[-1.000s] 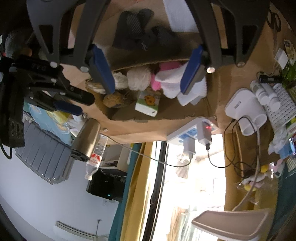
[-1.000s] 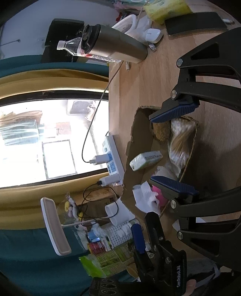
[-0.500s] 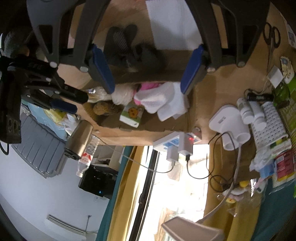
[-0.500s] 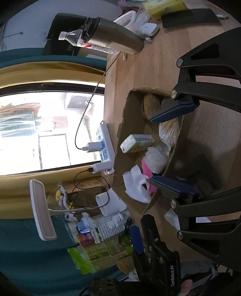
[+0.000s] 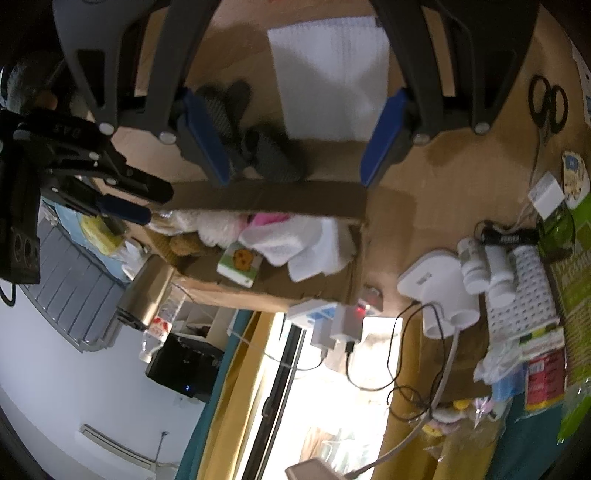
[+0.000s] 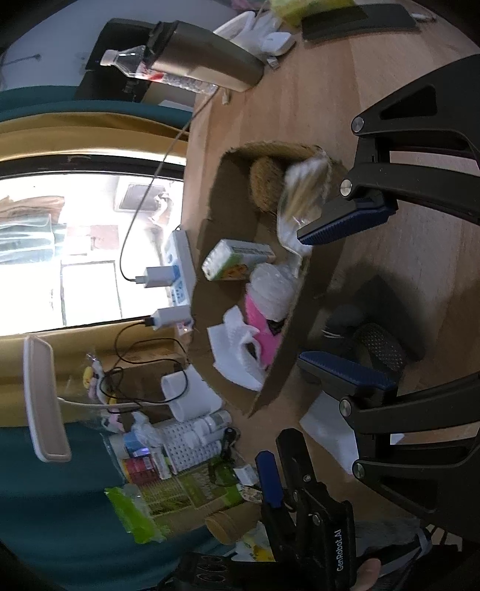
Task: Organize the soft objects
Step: 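Move the left gripper to the white waffle cloth and the right gripper to the grey glove, then grasp the white waffle cloth with the left gripper while the right gripper grasps the grey glove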
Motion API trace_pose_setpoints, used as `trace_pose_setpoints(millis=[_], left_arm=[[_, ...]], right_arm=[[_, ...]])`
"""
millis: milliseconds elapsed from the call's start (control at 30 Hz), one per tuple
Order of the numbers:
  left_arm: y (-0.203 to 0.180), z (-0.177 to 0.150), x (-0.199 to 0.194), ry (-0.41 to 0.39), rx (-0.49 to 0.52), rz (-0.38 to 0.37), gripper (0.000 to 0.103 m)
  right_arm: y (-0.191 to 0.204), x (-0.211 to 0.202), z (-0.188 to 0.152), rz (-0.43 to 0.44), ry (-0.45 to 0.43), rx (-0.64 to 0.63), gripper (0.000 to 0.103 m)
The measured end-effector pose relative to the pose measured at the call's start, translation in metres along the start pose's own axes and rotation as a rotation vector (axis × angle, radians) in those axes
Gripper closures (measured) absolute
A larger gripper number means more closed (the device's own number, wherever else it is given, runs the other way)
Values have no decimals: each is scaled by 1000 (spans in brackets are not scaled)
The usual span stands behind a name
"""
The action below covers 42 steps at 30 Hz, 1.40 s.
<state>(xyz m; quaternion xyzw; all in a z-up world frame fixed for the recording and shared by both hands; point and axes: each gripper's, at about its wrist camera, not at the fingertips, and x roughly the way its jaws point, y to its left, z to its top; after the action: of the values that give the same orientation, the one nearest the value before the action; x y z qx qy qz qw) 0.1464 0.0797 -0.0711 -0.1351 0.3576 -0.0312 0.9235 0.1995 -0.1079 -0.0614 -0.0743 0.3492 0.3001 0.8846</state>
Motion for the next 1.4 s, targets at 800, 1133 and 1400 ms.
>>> trace_pose_setpoints(millis=[800, 1133, 1400], left_arm=[[8, -42, 35, 148, 11, 62, 28], [4, -50, 38, 145, 46, 93, 29], [10, -50, 35, 132, 37, 115, 55]], right_arm=[[1, 41, -25, 23, 110, 11, 40], [-2, 51, -30, 30, 138, 15, 40], [1, 60, -33, 42, 161, 10, 45]])
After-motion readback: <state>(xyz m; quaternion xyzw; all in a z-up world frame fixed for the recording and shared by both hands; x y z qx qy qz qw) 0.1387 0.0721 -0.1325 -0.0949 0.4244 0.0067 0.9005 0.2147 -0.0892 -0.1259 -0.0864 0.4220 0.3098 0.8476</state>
